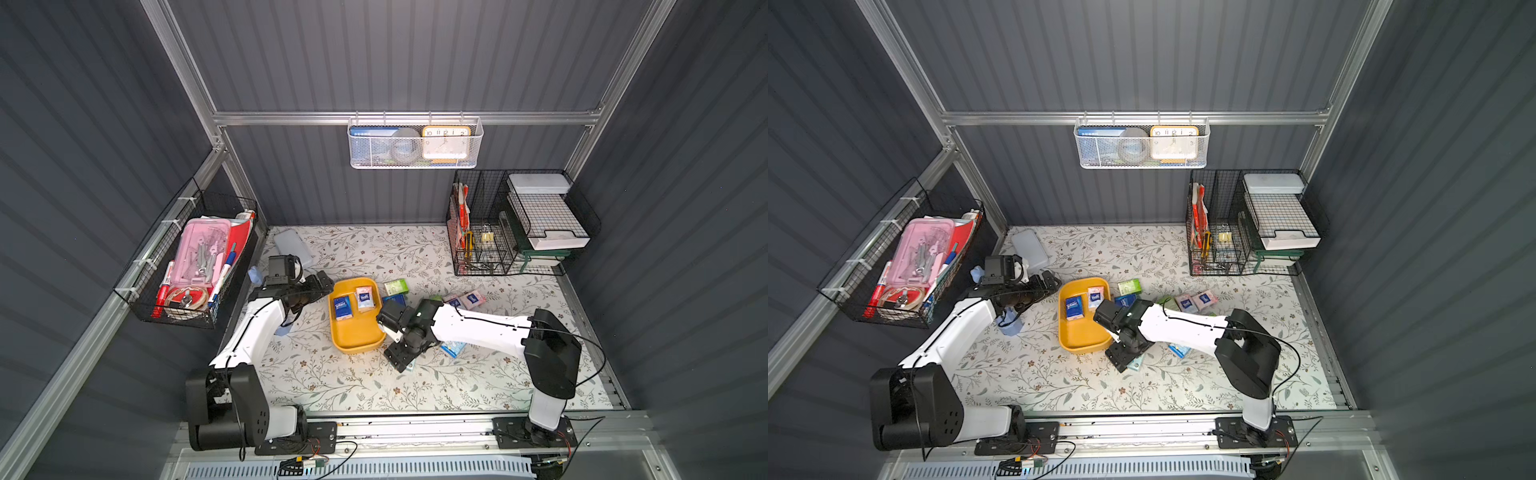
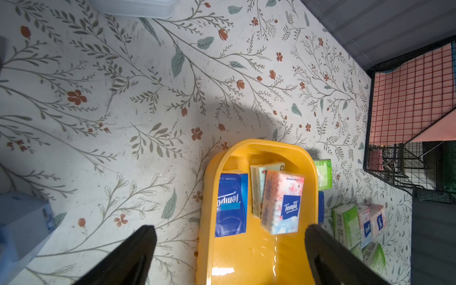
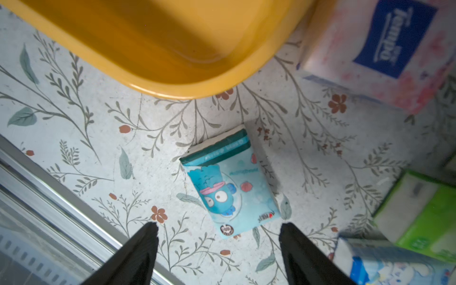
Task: Put the pocket tissues into the storage box
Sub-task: Pick up the pocket tissues from the center of the board.
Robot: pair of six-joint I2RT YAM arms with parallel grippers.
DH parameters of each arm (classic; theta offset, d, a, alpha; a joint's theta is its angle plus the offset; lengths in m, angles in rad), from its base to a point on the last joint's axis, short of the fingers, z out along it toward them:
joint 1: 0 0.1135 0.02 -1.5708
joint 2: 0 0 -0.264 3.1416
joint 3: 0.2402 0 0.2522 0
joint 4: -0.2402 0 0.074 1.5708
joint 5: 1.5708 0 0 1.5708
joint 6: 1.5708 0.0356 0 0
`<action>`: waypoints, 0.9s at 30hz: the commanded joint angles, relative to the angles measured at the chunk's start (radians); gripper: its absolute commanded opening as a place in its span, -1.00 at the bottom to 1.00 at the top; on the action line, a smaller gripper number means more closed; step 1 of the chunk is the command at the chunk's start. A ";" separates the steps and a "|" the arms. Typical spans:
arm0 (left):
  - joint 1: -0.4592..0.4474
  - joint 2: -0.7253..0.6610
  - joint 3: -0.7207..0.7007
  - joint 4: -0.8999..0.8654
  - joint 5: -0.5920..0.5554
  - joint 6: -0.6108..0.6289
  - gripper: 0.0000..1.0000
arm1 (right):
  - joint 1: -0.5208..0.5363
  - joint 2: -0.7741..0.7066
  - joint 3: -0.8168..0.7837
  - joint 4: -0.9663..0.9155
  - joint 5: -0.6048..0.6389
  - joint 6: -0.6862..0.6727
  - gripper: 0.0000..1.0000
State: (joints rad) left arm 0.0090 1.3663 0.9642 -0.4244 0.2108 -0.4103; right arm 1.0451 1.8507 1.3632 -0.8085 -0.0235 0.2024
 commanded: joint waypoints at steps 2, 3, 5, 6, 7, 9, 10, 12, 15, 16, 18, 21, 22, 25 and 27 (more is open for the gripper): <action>0.000 -0.025 0.010 -0.042 0.009 0.021 0.98 | 0.022 0.050 0.007 -0.017 0.044 -0.070 0.67; 0.000 -0.026 0.008 -0.046 0.008 0.020 0.98 | 0.024 0.058 0.007 -0.016 0.052 -0.075 0.67; 0.000 -0.032 0.008 -0.052 0.006 0.017 0.98 | 0.026 0.067 -0.001 -0.010 0.068 -0.090 0.68; 0.000 -0.036 0.008 -0.054 0.005 0.015 0.99 | 0.026 0.070 -0.008 -0.006 0.073 -0.099 0.70; 0.000 -0.039 0.008 -0.055 0.003 0.012 0.98 | 0.026 0.074 -0.010 -0.003 0.079 -0.104 0.71; 0.000 -0.044 0.008 -0.054 0.001 0.005 0.98 | 0.026 0.090 -0.002 -0.004 0.086 -0.117 0.71; 0.000 -0.045 0.008 -0.054 0.002 -0.001 0.98 | 0.026 0.101 0.001 -0.004 0.089 -0.122 0.72; 0.000 -0.045 0.009 -0.051 0.009 -0.011 0.98 | 0.029 0.115 0.009 -0.003 0.116 -0.131 0.72; 0.000 -0.052 0.008 -0.052 0.010 -0.016 0.99 | 0.030 0.109 0.019 -0.010 0.145 -0.136 0.72; 0.000 -0.053 0.008 -0.054 0.005 -0.016 0.98 | 0.030 0.101 0.020 -0.011 0.144 -0.135 0.72; 0.000 -0.056 0.008 -0.058 -0.002 -0.014 0.99 | 0.030 0.089 0.023 -0.014 0.133 -0.131 0.71; 0.000 -0.056 0.007 -0.060 -0.006 -0.014 0.99 | 0.030 0.086 0.015 -0.010 0.167 -0.123 0.70; 0.000 -0.056 0.005 -0.060 -0.004 -0.014 0.98 | 0.030 0.089 0.011 -0.004 0.180 -0.121 0.69; 0.000 -0.055 0.006 -0.060 -0.004 -0.015 0.98 | 0.030 0.111 0.018 -0.008 0.195 -0.119 0.59; 0.000 -0.057 0.007 -0.060 -0.007 -0.013 0.99 | 0.030 0.120 0.029 -0.011 0.188 -0.112 0.50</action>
State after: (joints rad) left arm 0.0090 1.3293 0.9642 -0.4538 0.2085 -0.4168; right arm 1.0714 1.9553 1.3689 -0.8009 0.1402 0.0875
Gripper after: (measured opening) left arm 0.992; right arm 0.767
